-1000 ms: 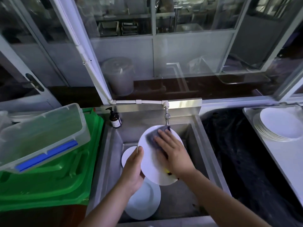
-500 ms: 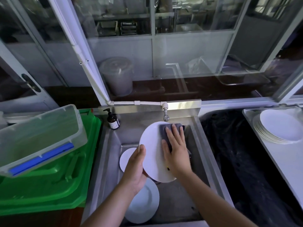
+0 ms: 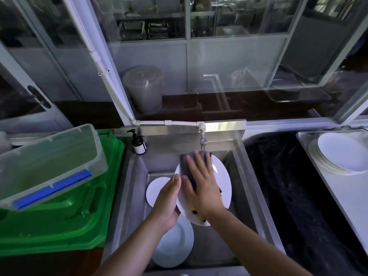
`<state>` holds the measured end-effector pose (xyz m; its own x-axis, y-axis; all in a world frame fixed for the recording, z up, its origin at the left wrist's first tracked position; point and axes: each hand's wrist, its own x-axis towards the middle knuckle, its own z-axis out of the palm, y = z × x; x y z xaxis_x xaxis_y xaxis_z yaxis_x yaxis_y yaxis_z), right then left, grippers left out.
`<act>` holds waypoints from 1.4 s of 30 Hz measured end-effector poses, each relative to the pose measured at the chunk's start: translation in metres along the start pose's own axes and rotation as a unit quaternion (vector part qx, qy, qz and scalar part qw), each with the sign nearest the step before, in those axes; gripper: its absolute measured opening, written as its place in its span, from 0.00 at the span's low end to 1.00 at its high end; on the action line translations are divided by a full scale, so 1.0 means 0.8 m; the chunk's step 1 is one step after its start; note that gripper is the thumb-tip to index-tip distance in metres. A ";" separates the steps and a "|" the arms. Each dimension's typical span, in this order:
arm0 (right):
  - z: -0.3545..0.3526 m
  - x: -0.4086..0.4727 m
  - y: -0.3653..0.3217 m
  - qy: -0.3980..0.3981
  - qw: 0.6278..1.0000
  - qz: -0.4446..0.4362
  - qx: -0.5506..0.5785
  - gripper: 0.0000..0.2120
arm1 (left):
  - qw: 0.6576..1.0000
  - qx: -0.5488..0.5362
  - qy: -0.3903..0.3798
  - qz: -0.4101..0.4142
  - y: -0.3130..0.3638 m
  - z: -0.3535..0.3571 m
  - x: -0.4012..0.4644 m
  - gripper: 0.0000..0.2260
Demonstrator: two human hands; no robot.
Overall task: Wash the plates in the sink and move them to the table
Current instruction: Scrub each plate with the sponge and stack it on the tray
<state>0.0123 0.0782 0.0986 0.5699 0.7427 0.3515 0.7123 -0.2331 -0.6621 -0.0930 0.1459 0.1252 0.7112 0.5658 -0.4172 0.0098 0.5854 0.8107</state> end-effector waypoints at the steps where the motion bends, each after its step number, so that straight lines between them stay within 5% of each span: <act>1: 0.001 -0.010 0.002 -0.021 0.997 -0.073 -0.017 0.26 | 1.000 -0.006 0.003 0.002 0.000 -0.002 0.001 0.23; 3: -0.006 -0.010 0.030 -0.038 0.984 -0.167 -0.052 0.25 | 1.000 -0.015 0.013 0.000 0.001 -0.006 0.002 0.25; 4: -0.011 -0.005 0.046 -0.028 0.988 -0.143 -0.059 0.24 | 1.000 -0.013 0.016 -0.001 0.002 -0.006 0.003 0.27; 7: -0.016 0.011 0.049 0.034 0.993 0.108 -0.022 0.24 | 1.000 0.003 0.018 0.006 0.006 0.005 0.003 0.25; 8: -0.010 0.013 0.034 0.056 0.991 0.120 -0.020 0.24 | 1.000 -0.004 0.017 0.012 0.008 0.012 0.003 0.24; 14: -0.004 -0.009 0.038 0.003 0.984 -0.167 -0.058 0.23 | 0.999 -0.047 0.001 0.000 0.013 0.012 0.010 0.25; 18: -0.017 0.007 0.065 0.066 0.992 0.100 -0.025 0.23 | 0.999 -0.034 0.002 0.001 0.009 0.019 0.007 0.24; 19: -0.011 0.006 0.052 0.086 0.990 0.107 -0.017 0.22 | 0.999 -0.039 0.006 0.003 0.008 0.023 0.006 0.25; 23: 0.010 -0.032 0.018 0.005 0.990 -0.136 -0.029 0.22 | 0.997 -0.075 0.009 0.002 0.008 0.017 0.013 0.28; 25: -0.007 -0.030 0.043 -0.025 0.981 -0.186 -0.056 0.25 | 0.998 -0.067 0.004 -0.005 0.009 0.011 0.014 0.30; 30: -0.012 -0.003 0.066 0.072 0.993 0.083 -0.040 0.24 | 0.998 -0.057 0.013 0.015 0.016 0.019 0.008 0.23; 37: -0.009 -0.048 0.037 -0.009 0.970 -0.228 -0.086 0.20 | 0.998 -0.062 0.012 0.031 0.016 0.000 0.014 0.35; 42: -0.022 -0.028 0.060 0.064 0.995 0.002 -0.070 0.24 | 0.996 -0.078 0.028 0.033 0.021 -0.005 0.015 0.26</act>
<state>0.0413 0.0393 0.0705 0.6142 0.6577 0.4362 0.7549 -0.3284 -0.5678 -0.0871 0.1650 0.1322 0.6661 0.6348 -0.3916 -0.1483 0.6273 0.7645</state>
